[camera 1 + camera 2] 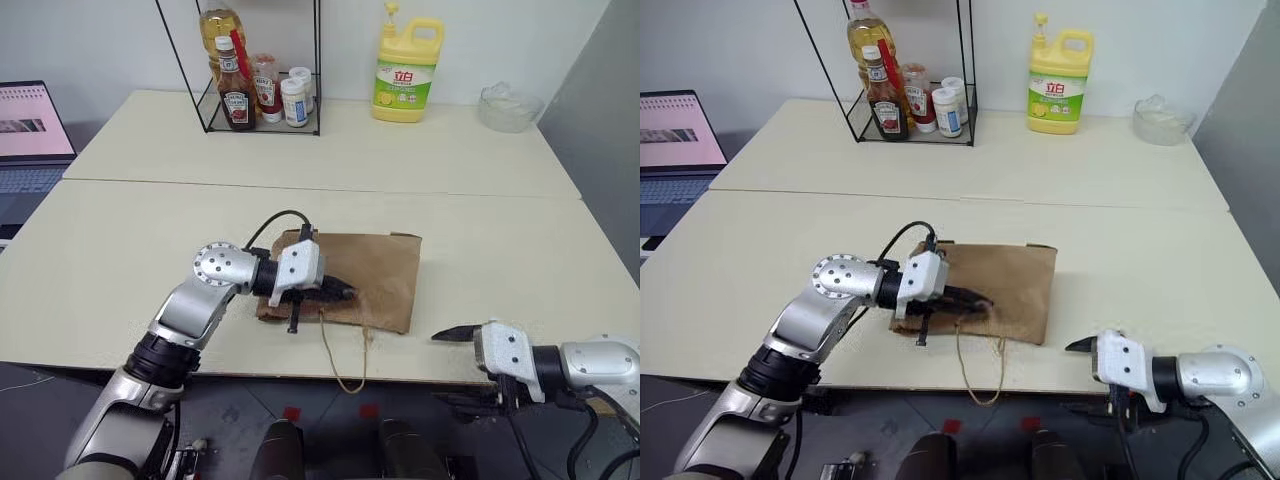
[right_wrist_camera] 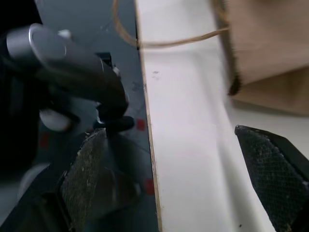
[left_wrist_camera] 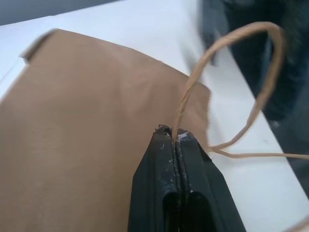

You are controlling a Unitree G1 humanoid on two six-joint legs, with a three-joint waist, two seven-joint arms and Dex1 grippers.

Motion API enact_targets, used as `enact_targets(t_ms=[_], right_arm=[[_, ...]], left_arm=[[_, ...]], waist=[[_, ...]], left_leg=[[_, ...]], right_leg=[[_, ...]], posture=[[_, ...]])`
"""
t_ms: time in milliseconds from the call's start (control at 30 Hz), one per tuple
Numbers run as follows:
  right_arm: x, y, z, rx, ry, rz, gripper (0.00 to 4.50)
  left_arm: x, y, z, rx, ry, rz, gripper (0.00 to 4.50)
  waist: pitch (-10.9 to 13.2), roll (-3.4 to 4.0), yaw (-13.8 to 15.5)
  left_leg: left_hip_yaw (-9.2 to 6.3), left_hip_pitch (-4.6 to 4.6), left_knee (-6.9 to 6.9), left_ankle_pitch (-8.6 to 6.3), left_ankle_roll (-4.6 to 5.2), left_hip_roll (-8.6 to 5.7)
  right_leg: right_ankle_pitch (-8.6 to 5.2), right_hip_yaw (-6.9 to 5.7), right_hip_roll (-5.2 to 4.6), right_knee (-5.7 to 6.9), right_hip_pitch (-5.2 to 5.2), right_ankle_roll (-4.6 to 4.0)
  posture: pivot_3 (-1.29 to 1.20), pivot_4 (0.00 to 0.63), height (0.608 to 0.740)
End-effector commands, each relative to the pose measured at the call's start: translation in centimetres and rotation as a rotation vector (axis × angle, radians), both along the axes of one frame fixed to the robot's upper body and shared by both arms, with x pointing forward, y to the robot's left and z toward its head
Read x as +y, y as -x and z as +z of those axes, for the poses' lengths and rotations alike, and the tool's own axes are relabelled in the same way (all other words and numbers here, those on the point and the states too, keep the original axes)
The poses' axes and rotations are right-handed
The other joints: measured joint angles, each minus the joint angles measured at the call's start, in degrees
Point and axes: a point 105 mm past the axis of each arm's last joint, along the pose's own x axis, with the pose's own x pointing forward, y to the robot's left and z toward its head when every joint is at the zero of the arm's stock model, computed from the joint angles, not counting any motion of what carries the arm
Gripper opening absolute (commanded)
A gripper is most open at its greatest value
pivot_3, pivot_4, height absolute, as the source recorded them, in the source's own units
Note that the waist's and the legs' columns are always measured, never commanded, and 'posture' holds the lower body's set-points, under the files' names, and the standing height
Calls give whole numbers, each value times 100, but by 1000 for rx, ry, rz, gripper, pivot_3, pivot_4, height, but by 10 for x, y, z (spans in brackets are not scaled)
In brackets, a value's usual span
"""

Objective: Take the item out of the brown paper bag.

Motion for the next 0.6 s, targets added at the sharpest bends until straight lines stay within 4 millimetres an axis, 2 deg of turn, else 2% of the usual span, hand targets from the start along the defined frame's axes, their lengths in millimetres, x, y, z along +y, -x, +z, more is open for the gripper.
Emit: enact_targets(t_ms=[33,133,367,600], right_arm=[[6,0,2,-129,-4,112,4500],[15,-11,14,-247,-60,149,4500],[34,-28,38,-493,-175,233,4500],[53,-25,35,-581,-224,355,4500]], left_arm=[[1,-16,21,5,88,106,22],[1,-23,27,31,115,154,22],[2,-20,26,21,102,155,22],[1,-25,31,17,119,182,22]], waist=[[0,0,-3],[0,0,-19],[0,0,-10],[0,1,0]], left_leg=[[0,0,0,0,0,0],[0,5,1,1,-1,0],[1,15,0,1,-2,-1],[1,19,0,1,-2,-2]], right_leg=[[0,0,0,1,0,0],[0,2,0,5,2,0],[1,4,0,8,8,-1],[1,4,-2,9,11,-2]], posture=[[0,150,740],[0,150,740],[0,150,740],[0,150,740]])
